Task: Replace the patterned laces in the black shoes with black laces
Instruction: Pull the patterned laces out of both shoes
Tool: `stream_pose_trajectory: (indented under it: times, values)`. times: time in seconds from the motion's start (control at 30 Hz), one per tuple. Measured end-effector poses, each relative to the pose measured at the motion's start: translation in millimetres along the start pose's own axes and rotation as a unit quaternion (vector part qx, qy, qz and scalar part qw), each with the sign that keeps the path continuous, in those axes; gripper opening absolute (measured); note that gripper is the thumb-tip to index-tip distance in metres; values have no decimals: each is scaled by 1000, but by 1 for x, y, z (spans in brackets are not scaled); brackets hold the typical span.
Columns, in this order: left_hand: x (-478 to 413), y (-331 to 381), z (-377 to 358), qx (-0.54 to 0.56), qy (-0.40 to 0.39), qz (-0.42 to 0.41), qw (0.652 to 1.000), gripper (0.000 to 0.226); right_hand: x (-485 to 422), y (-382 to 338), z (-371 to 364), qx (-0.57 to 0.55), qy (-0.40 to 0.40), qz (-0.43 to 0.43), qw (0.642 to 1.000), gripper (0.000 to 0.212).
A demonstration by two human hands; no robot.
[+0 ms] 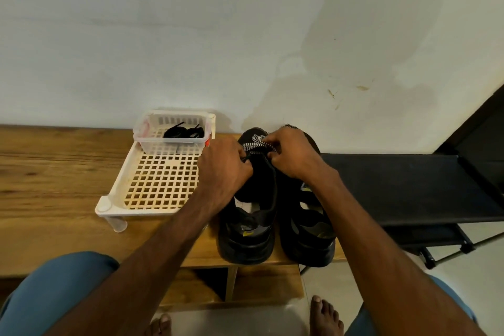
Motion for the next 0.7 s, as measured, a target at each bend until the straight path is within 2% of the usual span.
stream_pose_trajectory:
  times: [0.17, 0.33, 0.43, 0.5, 0.6, 0.63, 0.7]
  values:
    - [-1, -7, -3, 21, -11, 19, 1000, 18, -6, 7, 7, -9, 19, -3, 1000, 30]
    - [0, -6, -3, 6, -9, 15, 1000, 16, -3, -2, 12, 36, 46, 22, 998, 14]
    - [-1, -4, -4, -21, -12, 3, 1000, 13, 1, -6, 28, -9, 104, 42, 994, 14]
    - [-2, -4, -4, -17, -15, 2, 1000, 9, 7, -3, 65, -110, 196, 54, 973, 13]
    - [-2, -2, -4, -17, -20, 6, 1000, 6, 26, 17, 127, -308, 340, 61, 886, 11]
    - [-2, -1, -4, -18, -19, 6, 1000, 6, 30, 25, 135, -342, 358, 61, 867, 11]
    - [-1, 1, -6, -17, -16, 10, 1000, 7, 32, 32, 128, -363, 344, 52, 864, 8]
Point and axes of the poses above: each hand's wrist, its own x-axis away from the middle knuckle, its own z-axis out of the back of the hand, y = z × x, the point moved 9 cm from there along -x, towards the middle knuckle, and after that the axes turned 11 degrees about -x, right-handed, at the moved point
